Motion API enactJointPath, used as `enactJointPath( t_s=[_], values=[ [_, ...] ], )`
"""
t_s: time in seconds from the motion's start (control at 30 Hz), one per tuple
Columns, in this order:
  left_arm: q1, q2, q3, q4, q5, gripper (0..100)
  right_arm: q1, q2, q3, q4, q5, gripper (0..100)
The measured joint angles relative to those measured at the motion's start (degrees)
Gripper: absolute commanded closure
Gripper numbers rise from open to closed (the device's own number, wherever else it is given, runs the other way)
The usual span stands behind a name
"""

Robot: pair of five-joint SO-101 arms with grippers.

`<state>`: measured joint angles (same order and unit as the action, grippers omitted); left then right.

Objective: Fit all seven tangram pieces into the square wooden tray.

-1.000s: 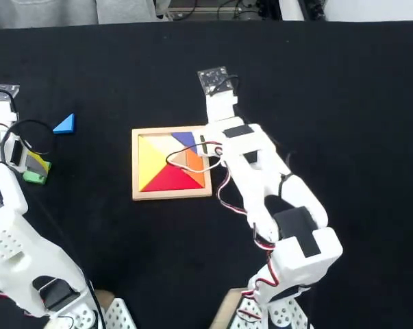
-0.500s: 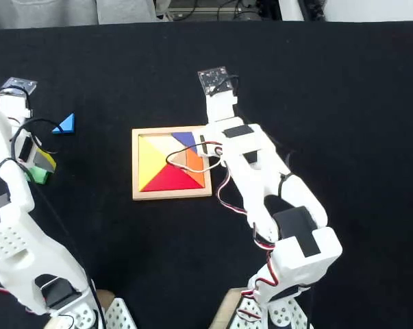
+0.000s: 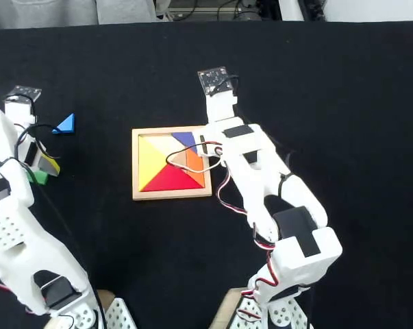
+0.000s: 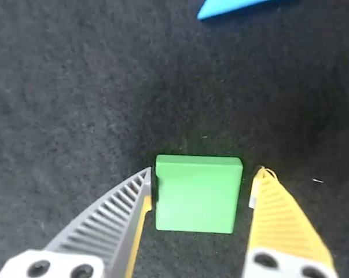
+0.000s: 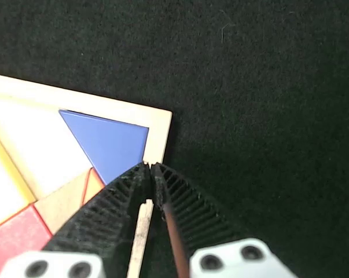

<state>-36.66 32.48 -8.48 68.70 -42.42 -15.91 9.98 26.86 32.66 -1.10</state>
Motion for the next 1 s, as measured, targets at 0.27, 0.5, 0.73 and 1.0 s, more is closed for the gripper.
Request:
enactJointPath(
  t_s=[0.27, 0.5, 0.73, 1.0],
  values=[
    [-0.70, 0.09, 0.00, 0.00, 0.00, 73, 0.00, 0.00, 0.00, 0.00, 0.00, 98.7],
    [-0.70, 0.18, 0.79, -0.62, 0.00, 73, 0.00, 0.00, 0.00, 0.00, 0.00, 98.7],
    [-0.88, 0.18, 0.79, -0.62, 0.00, 73, 0.00, 0.00, 0.00, 0.00, 0.00, 98.7],
    [-0.88, 1.93, -0.62, -0.18, -0.09, 73, 0.00, 0.00, 0.00, 0.00, 0.00, 98.7]
  ],
)
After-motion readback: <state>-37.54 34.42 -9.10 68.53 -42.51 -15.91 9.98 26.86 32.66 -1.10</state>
